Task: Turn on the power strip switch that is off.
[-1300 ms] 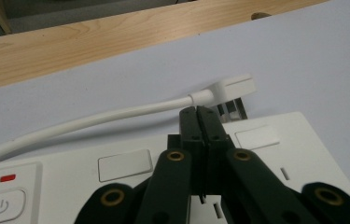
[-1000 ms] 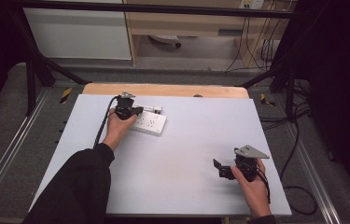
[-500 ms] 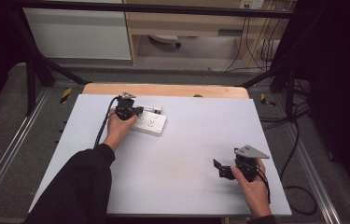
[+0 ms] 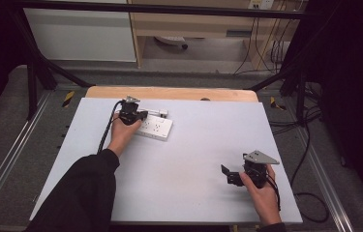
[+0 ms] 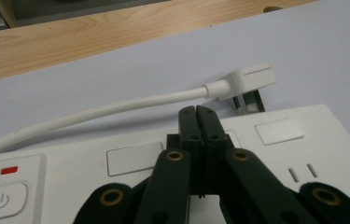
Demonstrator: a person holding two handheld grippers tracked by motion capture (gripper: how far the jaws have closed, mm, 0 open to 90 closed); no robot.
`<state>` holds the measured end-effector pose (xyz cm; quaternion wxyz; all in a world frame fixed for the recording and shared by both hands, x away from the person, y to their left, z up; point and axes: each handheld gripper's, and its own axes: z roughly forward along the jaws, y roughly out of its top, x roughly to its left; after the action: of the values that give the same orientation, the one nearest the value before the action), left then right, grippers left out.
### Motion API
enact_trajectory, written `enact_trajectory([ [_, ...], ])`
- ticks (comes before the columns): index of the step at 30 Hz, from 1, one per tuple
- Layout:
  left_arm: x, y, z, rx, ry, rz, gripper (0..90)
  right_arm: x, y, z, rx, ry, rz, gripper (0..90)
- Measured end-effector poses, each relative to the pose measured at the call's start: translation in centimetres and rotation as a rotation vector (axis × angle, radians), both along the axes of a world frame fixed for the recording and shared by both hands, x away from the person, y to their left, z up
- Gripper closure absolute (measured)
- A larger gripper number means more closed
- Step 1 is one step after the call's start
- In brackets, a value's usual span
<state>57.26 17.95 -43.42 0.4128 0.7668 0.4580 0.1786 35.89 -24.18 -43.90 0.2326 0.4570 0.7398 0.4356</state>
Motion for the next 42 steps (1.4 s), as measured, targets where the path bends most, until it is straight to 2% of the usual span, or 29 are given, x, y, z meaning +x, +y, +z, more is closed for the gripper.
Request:
enact_trajectory([
  [26, 0.0, -0.2, -0.1, -0.008, -0.011, -0.01, 90.0, 0.0, 0.1, 0.0, -0.002, 0.004, 0.0, 2.4],
  [33, 0.0, -0.3, -0.2, 0.005, -0.016, -0.011, 90.0, 0.0, 0.0, 0.0, -0.002, 0.004, -0.002, 2.4],
  [35, 0.0, -0.1, -0.3, 0.03, -0.018, 0.006, 90.0, 0.0, 0.0, 0.0, -0.002, 0.004, -0.002, 2.4],
  [36, 0.1, 0.2, -0.3, 0.016, -0.01, 0.012, 90.0, 0.0, 0.1, 0.0, 0.0, 0.005, -0.002, 2.4],
  [38, 0.3, 0.7, -0.4, -0.038, 0.014, 0.014, 90.0, 0.0, 0.1, 0.0, -0.001, 0.004, 0.0, 2.4],
  [42, 0.2, 0.8, -0.5, -0.03, 0.003, 0.002, 90.0, 0.1, 0.1, -0.1, -0.003, 0.004, 0.002, 2.4],
])
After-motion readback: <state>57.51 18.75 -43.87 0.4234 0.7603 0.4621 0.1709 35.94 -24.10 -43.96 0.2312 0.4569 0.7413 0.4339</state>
